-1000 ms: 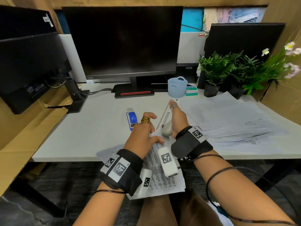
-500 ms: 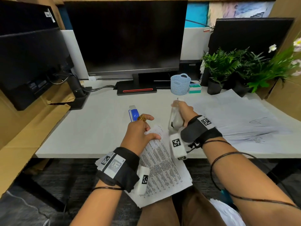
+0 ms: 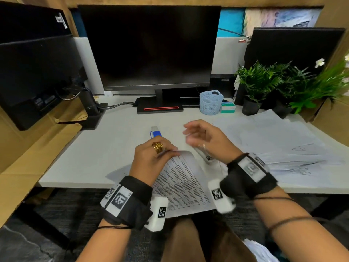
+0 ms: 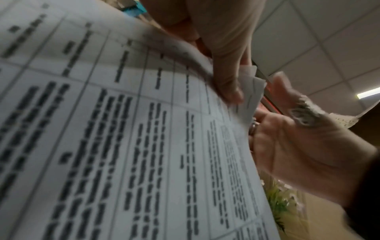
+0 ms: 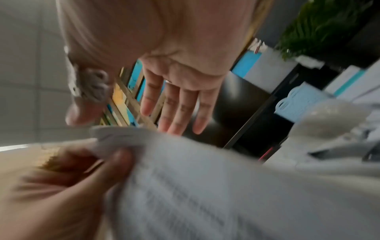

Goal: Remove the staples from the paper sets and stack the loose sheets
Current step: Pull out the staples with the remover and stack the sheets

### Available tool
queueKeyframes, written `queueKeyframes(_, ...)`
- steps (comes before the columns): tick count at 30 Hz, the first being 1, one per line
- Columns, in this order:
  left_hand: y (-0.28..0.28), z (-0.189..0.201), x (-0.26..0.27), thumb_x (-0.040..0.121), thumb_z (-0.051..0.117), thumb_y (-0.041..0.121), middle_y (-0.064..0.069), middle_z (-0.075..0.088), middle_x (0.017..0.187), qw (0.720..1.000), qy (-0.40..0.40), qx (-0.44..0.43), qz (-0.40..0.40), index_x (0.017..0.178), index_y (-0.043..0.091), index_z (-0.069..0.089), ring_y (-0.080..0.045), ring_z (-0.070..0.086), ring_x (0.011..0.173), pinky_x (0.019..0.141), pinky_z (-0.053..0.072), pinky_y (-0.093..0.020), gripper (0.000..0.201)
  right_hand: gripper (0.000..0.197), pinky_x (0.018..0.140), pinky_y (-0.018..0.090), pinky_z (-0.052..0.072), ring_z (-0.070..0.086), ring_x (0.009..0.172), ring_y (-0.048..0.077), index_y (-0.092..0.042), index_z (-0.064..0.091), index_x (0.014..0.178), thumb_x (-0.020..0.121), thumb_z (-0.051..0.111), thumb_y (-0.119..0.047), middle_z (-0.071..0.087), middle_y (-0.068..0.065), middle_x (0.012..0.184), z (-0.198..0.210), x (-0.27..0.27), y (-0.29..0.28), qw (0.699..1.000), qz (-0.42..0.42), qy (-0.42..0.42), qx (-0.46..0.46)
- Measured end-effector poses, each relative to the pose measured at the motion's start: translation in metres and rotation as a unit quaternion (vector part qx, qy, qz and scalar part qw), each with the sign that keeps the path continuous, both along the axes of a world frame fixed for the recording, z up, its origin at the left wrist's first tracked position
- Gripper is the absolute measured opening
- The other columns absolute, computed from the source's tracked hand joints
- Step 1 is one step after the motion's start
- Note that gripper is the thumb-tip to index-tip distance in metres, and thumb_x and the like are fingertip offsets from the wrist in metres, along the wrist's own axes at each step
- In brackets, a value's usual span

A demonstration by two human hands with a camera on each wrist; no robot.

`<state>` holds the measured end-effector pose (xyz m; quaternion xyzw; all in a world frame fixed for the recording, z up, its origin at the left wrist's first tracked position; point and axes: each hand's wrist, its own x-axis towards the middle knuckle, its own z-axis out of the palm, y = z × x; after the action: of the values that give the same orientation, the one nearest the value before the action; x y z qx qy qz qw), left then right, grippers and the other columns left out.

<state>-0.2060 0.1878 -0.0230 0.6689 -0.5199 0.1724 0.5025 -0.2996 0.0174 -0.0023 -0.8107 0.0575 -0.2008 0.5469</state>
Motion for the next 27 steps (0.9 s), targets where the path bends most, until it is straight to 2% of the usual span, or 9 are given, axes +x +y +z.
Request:
queueKeyframes(2,0.001,0.005,0.001,0.071,0.076,0.000,0.001,0.065,0.080,0.998,-0.036,-0.050,-0.011,0.076,0.003,0.072,-0.003,0.059,0.077,0.075,0.048,-0.013,0.007,0.039,0.089,0.028,0.052,0.064,0.093,0.017,-0.020,0.060,0.103,0.069,0.077,-0.014,0.066,0.005,0.101,0.002,-0.012,0.008,0.995,0.077,-0.057,0.004)
queueKeyframes(6,-0.002,0.015,-0.001,0.074,0.071,0.001,0.004,0.062,0.086,0.993,-0.047,-0.097,-0.044,0.073,0.005,0.070,-0.009,0.061,0.077,0.071,0.052,-0.019,0.004,0.021,0.077,0.021,0.053,0.067,0.081,0.011,-0.009,0.073,0.084,0.074,0.070,0.009,0.072,-0.009,0.084,-0.010,-0.014,0.010,0.983,0.001,-0.184,-0.029)
queueKeyframes(9,-0.003,0.017,-0.004,0.074,0.070,0.001,0.003,0.063,0.087,0.992,-0.045,-0.101,-0.061,0.072,0.007,0.070,-0.010,0.062,0.077,0.070,0.053,-0.022,0.006,0.015,0.077,0.019,0.052,0.069,0.081,0.009,-0.007,0.072,0.082,0.073,0.068,0.004,0.072,-0.005,0.084,-0.010,-0.018,0.010,0.966,-0.020,-0.253,-0.051)
queueKeyframes(12,-0.003,0.020,-0.005,0.075,0.070,0.003,0.003,0.063,0.088,0.990,-0.050,-0.104,-0.075,0.078,0.016,0.066,-0.012,0.063,0.079,0.071,0.053,-0.023,0.014,0.012,0.077,0.021,0.052,0.069,0.081,0.010,-0.009,0.071,0.082,0.073,0.070,0.000,0.071,0.002,0.086,-0.006,-0.023,0.011,0.960,-0.037,-0.269,-0.064)
queueKeyframes(17,-0.007,0.022,-0.013,0.073,0.070,0.005,0.004,0.062,0.085,0.990,0.000,-0.107,-0.089,0.073,0.014,0.066,-0.010,0.062,0.079,0.071,0.052,-0.019,0.010,0.008,0.078,0.020,0.052,0.069,0.081,0.012,-0.007,0.070,0.081,0.075,0.066,-0.008,0.070,0.004,0.086,-0.004,-0.030,0.012,0.957,-0.041,-0.283,-0.057)
queueKeyframes(21,-0.011,0.029,-0.016,0.074,0.071,0.010,0.014,0.063,0.084,0.990,-0.008,-0.102,-0.094,0.078,0.018,0.065,-0.009,0.061,0.079,0.070,0.053,-0.022,0.011,0.013,0.076,0.018,0.052,0.068,0.080,0.010,-0.007,0.072,0.078,0.075,0.068,0.005,0.071,0.000,0.083,-0.001,-0.036,0.011,0.955,-0.058,-0.284,-0.066)
queueKeyframes(23,-0.018,0.031,-0.017,0.074,0.075,0.019,0.018,0.060,0.089,0.995,-0.060,-0.035,-0.066,0.091,0.022,0.062,-0.002,0.059,0.082,0.071,0.050,-0.017,0.021,0.026,0.073,0.016,0.050,0.067,0.077,0.007,-0.014,0.073,0.075,0.076,0.064,0.011,0.071,-0.010,0.079,-0.001,-0.043,0.006,0.960,-0.085,-0.261,-0.046)
queueKeyframes(25,-0.024,0.031,-0.018,0.070,0.078,0.038,0.024,0.055,0.093,0.994,0.011,0.102,-0.027,0.107,0.035,0.047,0.002,0.056,0.084,0.068,0.047,-0.014,0.048,0.037,0.072,0.015,0.050,0.064,0.076,0.003,-0.026,0.067,0.082,0.078,0.066,0.011,0.068,-0.018,0.078,-0.003,-0.056,-0.004,0.967,-0.129,-0.221,-0.022)
queueKeyframes(27,-0.031,0.017,-0.019,0.073,0.072,0.049,0.018,0.056,0.089,0.971,0.025,0.238,0.003,0.110,0.034,0.043,-0.003,0.058,0.080,0.063,0.046,-0.023,0.049,0.042,0.074,0.015,0.049,0.060,0.078,0.000,-0.030,0.062,0.088,0.078,0.066,0.011,0.067,-0.020,0.082,-0.008,-0.076,-0.020,0.968,-0.171,-0.186,-0.010)
